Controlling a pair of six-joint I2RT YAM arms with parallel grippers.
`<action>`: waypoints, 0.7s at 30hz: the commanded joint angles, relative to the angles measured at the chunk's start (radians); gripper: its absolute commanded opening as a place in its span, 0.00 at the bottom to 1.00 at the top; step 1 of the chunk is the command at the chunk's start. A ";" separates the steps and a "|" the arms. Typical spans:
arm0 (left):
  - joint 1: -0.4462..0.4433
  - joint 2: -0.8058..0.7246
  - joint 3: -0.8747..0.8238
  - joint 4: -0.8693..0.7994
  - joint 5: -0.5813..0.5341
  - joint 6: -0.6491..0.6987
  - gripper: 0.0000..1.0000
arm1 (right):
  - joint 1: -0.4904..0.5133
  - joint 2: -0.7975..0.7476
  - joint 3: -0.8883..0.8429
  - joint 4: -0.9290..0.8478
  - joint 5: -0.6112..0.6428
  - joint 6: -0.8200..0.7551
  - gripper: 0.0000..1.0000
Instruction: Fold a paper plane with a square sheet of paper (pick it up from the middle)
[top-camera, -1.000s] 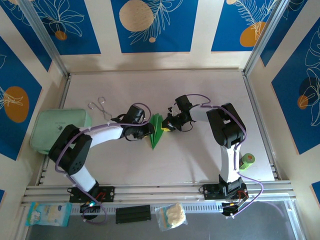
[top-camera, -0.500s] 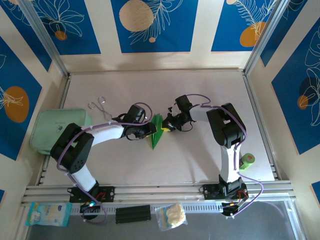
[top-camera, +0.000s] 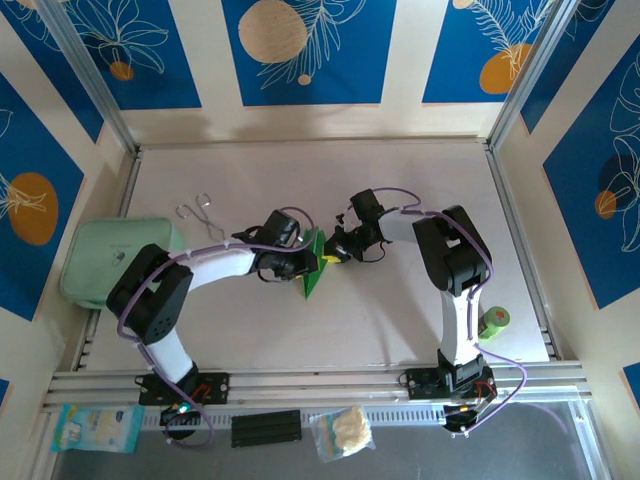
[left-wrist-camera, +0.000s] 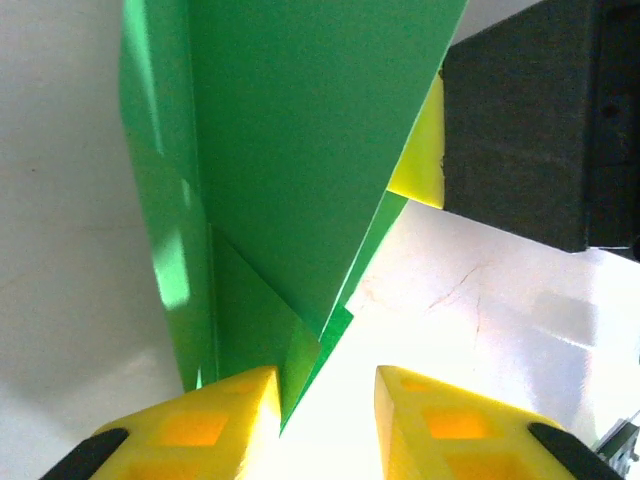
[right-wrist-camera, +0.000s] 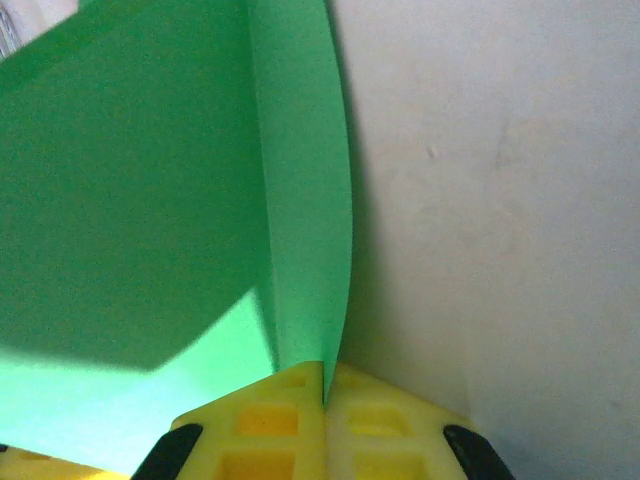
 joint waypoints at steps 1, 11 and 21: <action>-0.020 0.035 0.058 -0.088 -0.048 0.055 0.31 | -0.002 0.021 0.019 -0.041 -0.009 -0.005 0.02; -0.065 0.098 0.175 -0.259 -0.187 0.142 0.36 | 0.001 0.020 0.026 -0.044 -0.019 0.000 0.02; -0.105 0.141 0.255 -0.344 -0.265 0.184 0.35 | 0.003 0.020 0.024 -0.037 -0.026 0.007 0.03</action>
